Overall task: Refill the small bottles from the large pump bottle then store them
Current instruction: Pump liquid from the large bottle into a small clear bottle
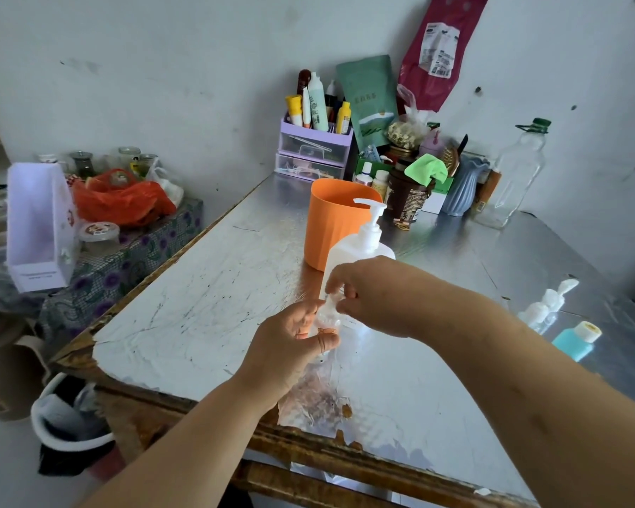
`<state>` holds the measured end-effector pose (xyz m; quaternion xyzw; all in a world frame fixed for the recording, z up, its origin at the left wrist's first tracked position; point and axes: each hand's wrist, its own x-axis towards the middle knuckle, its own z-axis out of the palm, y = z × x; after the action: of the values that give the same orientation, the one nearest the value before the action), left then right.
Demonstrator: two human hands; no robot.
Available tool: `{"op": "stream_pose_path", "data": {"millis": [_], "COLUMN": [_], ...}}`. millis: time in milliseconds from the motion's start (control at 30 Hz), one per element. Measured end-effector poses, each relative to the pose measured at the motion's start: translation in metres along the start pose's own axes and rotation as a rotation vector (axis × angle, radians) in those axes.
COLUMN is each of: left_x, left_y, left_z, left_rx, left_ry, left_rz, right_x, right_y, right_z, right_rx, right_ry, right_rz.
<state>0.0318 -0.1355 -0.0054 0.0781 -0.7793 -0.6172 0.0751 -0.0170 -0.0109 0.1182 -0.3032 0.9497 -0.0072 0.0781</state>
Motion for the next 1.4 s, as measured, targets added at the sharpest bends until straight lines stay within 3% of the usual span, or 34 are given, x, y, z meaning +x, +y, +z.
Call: {"op": "stream_pose_path", "data": {"millis": [467, 633, 767, 900, 1067, 1400], "left_x": [0.001, 0.0, 0.001, 0.002, 0.004, 0.002], "left_y": [-0.001, 0.002, -0.001, -0.003, -0.006, -0.005], "left_z": [0.001, 0.0, 0.001, 0.0, 0.001, 0.002], "left_rx": [0.019, 0.003, -0.012, -0.019, -0.017, -0.018], "left_ry": [0.005, 0.015, -0.007, -0.006, -0.04, -0.053], "left_rz": [0.001, -0.005, 0.0, -0.006, 0.013, 0.055], "right_x": [0.005, 0.0, 0.004, -0.002, 0.0, 0.001], "right_y": [0.004, 0.004, 0.006, 0.005, 0.004, 0.003], "right_z": [0.006, 0.01, 0.014, 0.015, 0.016, 0.017], "right_rx": [-0.059, 0.079, 0.026, 0.141, -0.01, 0.095], "right_ry": [0.042, 0.051, 0.057, 0.058, 0.108, 0.097], "right_rz": [0.086, 0.032, 0.111, 0.046, 0.063, 0.07]}}
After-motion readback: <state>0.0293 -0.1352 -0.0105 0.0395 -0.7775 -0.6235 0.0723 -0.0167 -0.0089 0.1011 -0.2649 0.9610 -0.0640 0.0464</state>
